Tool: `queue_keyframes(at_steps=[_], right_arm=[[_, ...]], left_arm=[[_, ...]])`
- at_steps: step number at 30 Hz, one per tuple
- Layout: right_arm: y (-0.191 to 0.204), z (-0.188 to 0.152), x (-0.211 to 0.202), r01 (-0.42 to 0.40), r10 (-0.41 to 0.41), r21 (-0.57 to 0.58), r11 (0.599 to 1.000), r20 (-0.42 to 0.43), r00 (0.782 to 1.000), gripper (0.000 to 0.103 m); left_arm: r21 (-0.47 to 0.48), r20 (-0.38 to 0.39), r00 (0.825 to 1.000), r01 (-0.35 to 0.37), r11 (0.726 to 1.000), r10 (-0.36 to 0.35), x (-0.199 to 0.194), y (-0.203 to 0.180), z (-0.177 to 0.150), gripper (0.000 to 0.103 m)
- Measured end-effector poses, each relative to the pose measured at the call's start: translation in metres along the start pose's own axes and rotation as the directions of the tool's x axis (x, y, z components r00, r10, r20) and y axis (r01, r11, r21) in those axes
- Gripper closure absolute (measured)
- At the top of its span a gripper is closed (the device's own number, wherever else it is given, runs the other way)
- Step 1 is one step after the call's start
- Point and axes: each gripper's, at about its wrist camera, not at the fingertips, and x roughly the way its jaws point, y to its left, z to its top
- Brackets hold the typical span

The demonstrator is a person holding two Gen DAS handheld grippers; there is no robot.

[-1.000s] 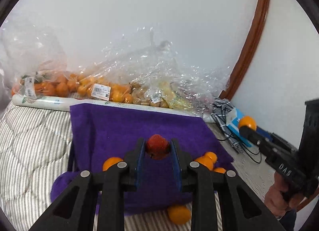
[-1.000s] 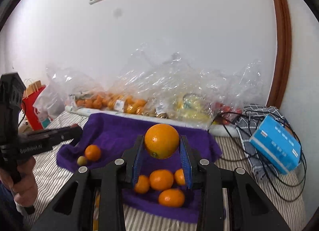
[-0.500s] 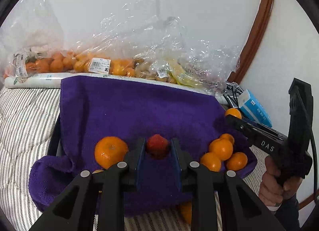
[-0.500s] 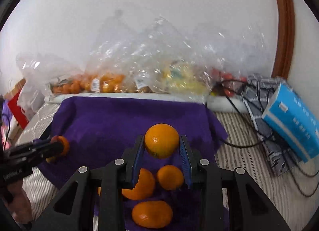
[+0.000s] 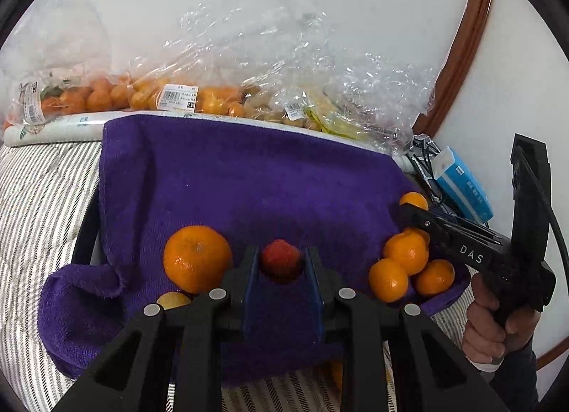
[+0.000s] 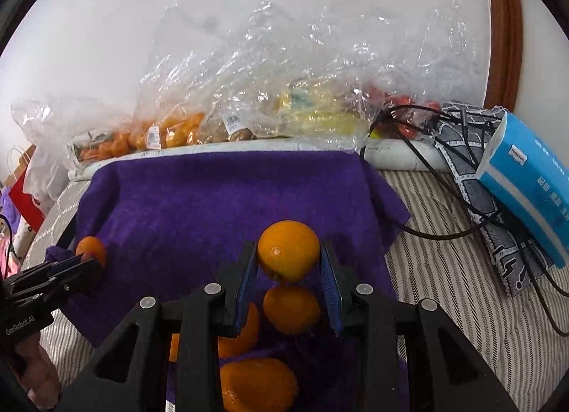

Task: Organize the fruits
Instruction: 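Carry the orange onto the towel and release it with the right gripper while the left carries the tomato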

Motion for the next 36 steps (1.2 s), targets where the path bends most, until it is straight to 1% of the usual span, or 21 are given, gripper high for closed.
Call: queue_keyframes(at_steps=[9,19,22,25,27,29,31,36], right_arm=[[0.003,0.0,0.004,0.018,-0.018,-0.009,1.0,-0.02,1.0,0.068],[0.002,0.0,0.004,0.03,-0.031,-0.019,0.999,-0.016,0.999,0.068],[0.002,0.0,0.002,0.03,-0.03,-0.018,0.999,-0.012,0.999,0.066],[0.0,0.0,-0.001,0.032,-0.032,-0.01,0.999,0.005,0.999,0.06],[-0.001,0.001,-0.003,0.033,-0.033,-0.003,0.999,0.013,0.999,0.059],[-0.002,0.001,-0.006,0.035,-0.035,0.009,0.999,0.021,0.999,0.055],[-0.003,0.001,-0.009,0.036,-0.037,0.019,0.999,0.031,0.999,0.054],[-0.002,0.003,-0.016,0.033,-0.034,0.023,0.999,0.053,0.998,0.053]], left_arm=[[0.015,-0.021,1.0,-0.013,1.0,0.013,0.004,-0.002,-0.001,0.079],[0.016,-0.046,0.999,-0.027,1.0,0.027,0.008,-0.002,-0.002,0.079],[0.02,-0.05,0.998,-0.03,0.999,0.031,0.008,-0.002,-0.001,0.079],[0.02,-0.056,0.998,-0.026,0.999,0.027,0.009,-0.002,-0.001,0.078],[0.019,-0.059,0.998,-0.02,1.0,0.021,0.009,-0.003,-0.001,0.075],[0.02,-0.058,0.998,-0.018,1.0,0.019,0.008,-0.003,0.0,0.073],[0.022,-0.056,0.998,-0.017,1.0,0.018,0.007,-0.004,-0.001,0.07],[0.024,-0.043,0.999,-0.011,1.0,0.012,0.004,-0.006,-0.001,0.068]])
